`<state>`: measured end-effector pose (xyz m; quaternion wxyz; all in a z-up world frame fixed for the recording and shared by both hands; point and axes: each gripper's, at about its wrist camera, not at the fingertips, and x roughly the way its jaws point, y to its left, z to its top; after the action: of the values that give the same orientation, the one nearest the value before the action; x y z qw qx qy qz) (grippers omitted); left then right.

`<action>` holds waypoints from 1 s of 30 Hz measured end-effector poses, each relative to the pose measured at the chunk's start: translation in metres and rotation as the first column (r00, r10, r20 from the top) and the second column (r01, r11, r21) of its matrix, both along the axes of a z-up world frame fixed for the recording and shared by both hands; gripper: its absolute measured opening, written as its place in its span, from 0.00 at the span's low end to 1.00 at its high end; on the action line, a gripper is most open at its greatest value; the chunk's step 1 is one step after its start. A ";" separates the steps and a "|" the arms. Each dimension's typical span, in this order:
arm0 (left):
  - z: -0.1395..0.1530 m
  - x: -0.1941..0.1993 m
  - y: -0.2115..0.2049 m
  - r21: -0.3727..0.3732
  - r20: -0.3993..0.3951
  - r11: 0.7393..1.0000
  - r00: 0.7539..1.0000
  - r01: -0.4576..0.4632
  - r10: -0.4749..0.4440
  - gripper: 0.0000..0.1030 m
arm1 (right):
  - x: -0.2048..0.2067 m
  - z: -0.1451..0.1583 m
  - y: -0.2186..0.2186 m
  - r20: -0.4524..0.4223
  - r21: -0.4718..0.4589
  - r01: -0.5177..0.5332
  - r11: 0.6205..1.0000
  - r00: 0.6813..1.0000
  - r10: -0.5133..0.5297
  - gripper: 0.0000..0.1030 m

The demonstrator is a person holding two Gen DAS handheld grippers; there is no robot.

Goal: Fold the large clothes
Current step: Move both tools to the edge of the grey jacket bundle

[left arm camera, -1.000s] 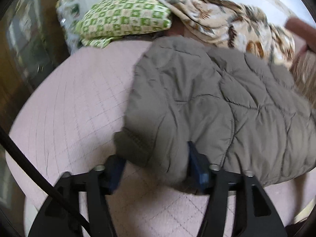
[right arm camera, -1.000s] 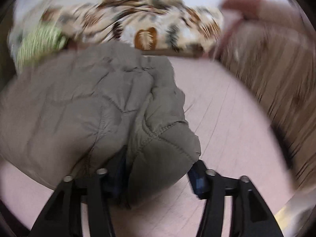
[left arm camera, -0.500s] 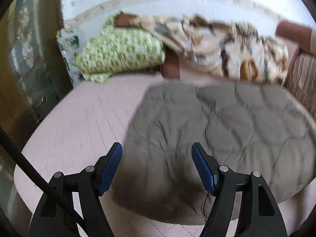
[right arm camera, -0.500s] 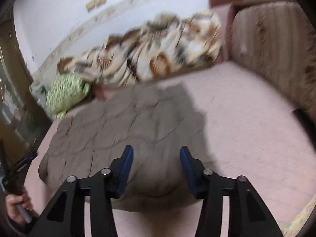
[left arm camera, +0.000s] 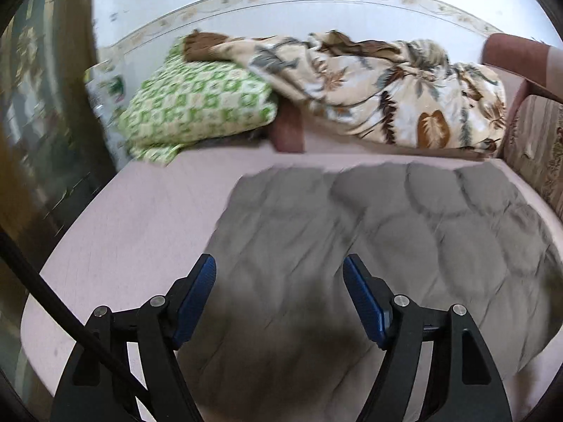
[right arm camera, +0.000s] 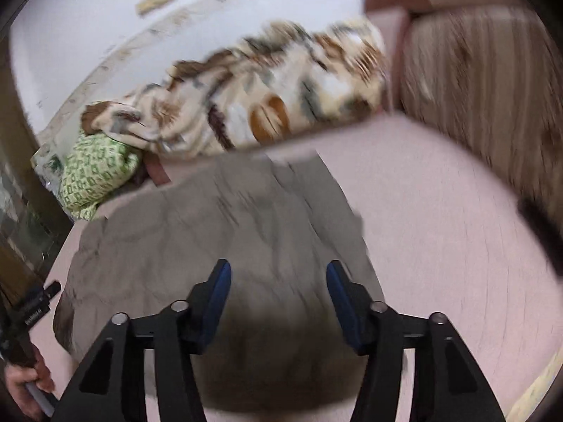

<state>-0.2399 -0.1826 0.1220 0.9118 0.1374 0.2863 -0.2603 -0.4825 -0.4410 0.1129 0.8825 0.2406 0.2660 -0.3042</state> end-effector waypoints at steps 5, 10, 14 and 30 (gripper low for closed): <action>-0.016 0.043 -0.050 0.071 -0.082 0.997 0.997 0.001 0.005 0.73 | 0.078 0.002 -0.030 -0.049 -0.018 -0.043 0.999 0.998 0.042 0.60; -0.057 0.085 -0.064 0.133 -0.233 0.991 0.972 -0.006 0.037 0.79 | 0.138 -0.041 -0.060 -0.191 0.030 -0.050 0.998 0.980 0.055 0.60; -0.059 0.089 -0.064 0.126 -0.243 0.992 0.970 0.005 0.026 0.80 | 0.160 -0.069 -0.071 -0.297 0.101 -0.051 0.994 0.952 0.079 0.64; -0.032 -0.040 -0.018 0.006 -0.079 0.998 0.995 0.059 -0.058 0.80 | 0.091 -0.002 0.069 -0.135 -0.092 -0.230 0.969 0.967 0.217 0.70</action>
<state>-0.2796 -0.2006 0.0898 0.8913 0.1391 0.3188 -0.2908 -0.3910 -0.3723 0.1111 0.9047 0.1421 0.3288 -0.2307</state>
